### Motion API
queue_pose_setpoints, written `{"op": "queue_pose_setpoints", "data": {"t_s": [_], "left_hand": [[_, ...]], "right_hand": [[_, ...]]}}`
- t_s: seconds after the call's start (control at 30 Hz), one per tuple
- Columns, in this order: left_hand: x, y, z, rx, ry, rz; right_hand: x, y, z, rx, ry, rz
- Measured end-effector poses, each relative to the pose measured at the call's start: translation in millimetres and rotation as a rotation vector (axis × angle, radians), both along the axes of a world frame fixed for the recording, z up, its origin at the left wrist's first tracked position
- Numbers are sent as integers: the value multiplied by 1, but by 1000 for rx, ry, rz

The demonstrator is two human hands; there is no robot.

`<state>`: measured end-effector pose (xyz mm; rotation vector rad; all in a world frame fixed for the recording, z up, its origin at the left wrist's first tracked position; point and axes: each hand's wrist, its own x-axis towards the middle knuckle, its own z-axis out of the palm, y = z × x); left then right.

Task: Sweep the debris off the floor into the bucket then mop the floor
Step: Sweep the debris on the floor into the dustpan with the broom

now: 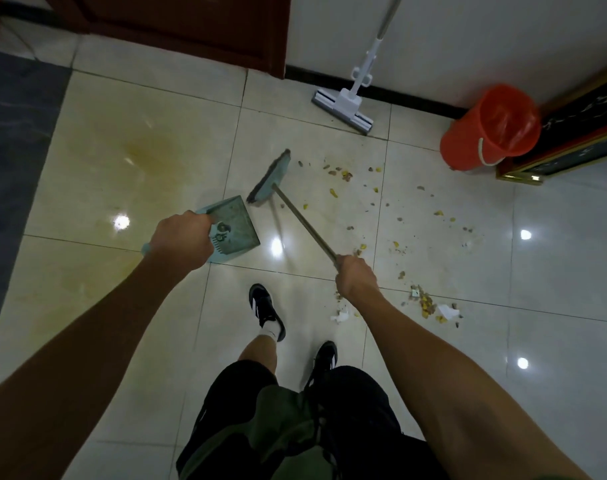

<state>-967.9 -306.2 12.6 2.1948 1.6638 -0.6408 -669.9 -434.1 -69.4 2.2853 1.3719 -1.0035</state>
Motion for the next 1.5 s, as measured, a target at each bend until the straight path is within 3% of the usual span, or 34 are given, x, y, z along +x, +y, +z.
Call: {"op": "queue_pose_setpoints", "data": {"t_s": [0.2, 0.3, 0.5, 0.63, 0.87, 1.1, 1.3, 1.5], "left_hand": [[-14, 19, -4, -39, -24, -24], [-16, 25, -6, -51, -37, -21], [-4, 28, -4, -99, -26, -44], [22, 26, 1, -107, -21, -46], [80, 12, 0, -10, 36, -262], [138, -11, 5, 28, 42, -336], [183, -13, 24, 80, -23, -343], [204, -2, 32, 96, -58, -341]], "right_hand": [[-36, 59, -12, -101, 122, 24], [-35, 62, -16, -161, 91, 79], [-8, 31, -16, -199, -100, 54], [20, -6, -17, -219, -133, -27], [86, -78, -5, -214, -185, -186], [144, -147, 17, -157, -175, -315], [190, -167, 29, -111, -125, -366], [188, -136, 32, -27, -117, -280]]}}
